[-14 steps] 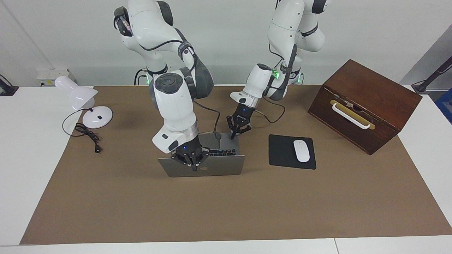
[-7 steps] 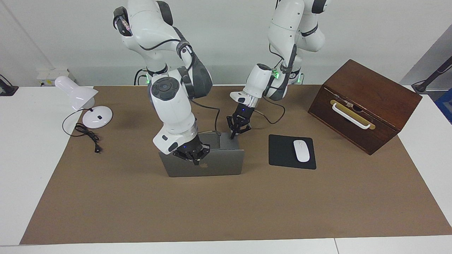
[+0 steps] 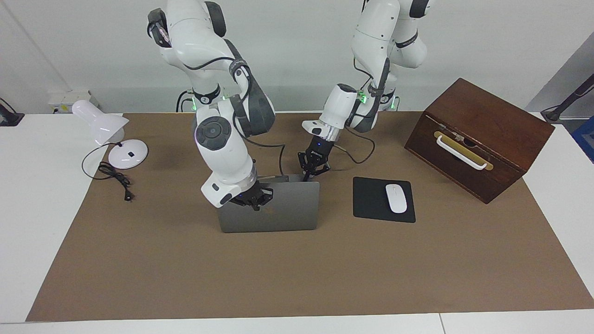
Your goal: Close laptop with both arms
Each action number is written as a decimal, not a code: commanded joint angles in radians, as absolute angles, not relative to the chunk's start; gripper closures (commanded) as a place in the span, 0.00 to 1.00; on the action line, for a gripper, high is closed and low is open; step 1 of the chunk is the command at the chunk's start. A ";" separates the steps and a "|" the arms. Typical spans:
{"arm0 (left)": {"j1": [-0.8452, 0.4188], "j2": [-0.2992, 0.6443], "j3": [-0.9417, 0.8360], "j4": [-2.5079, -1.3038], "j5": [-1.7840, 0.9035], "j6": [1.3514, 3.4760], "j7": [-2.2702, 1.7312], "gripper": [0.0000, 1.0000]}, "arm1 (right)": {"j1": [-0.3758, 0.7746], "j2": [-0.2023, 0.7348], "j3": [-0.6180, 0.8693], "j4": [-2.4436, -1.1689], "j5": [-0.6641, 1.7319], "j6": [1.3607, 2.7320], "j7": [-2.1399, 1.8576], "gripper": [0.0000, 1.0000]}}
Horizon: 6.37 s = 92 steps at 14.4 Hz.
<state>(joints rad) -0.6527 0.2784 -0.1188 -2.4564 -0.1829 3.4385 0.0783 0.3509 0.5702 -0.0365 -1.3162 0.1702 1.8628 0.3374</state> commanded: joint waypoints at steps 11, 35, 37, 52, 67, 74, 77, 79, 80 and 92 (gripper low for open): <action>-0.653 0.368 -0.100 -2.471 -0.187 3.447 0.109 1.00 | 0.359 0.528 -0.031 -1.529 0.190 1.990 0.357 1.00; -0.641 0.371 -0.100 -2.471 -0.187 3.447 0.109 1.00 | 0.279 0.417 -0.044 -1.506 0.166 1.942 0.315 1.00; -0.640 0.371 -0.100 -2.471 -0.187 3.447 0.107 1.00 | 0.246 0.384 -0.045 -1.503 0.135 1.915 0.260 1.00; -0.615 0.212 -0.104 -2.461 -0.189 3.227 -0.031 1.00 | 0.084 0.175 -0.044 -1.477 -0.081 1.753 -0.113 0.41; -0.473 -0.242 -0.092 -2.373 -0.201 2.343 -0.052 1.00 | -0.049 0.015 -0.043 -1.486 0.074 1.546 0.043 0.00; -0.325 -0.314 -0.089 -2.159 -0.183 1.982 -0.051 1.00 | -0.043 0.015 -0.040 -1.479 0.026 1.555 -0.080 0.00; -0.250 -0.313 -0.091 -2.056 -0.107 1.861 -0.049 1.00 | -0.043 0.014 -0.040 -1.474 0.025 1.557 -0.155 0.00; -0.201 -0.314 -0.087 -2.043 -0.104 1.841 -0.041 0.70 | -0.041 0.014 -0.031 -1.474 0.028 1.559 -0.161 0.00; -0.177 -0.316 -0.086 -2.042 -0.101 1.841 -0.041 0.10 | -0.037 0.012 -0.029 -1.474 0.028 1.555 -0.161 0.00; 0.100 -0.298 -0.089 -1.932 -0.074 1.795 -0.006 0.00 | 0.006 -0.006 -0.063 -1.482 0.026 1.503 -0.166 0.00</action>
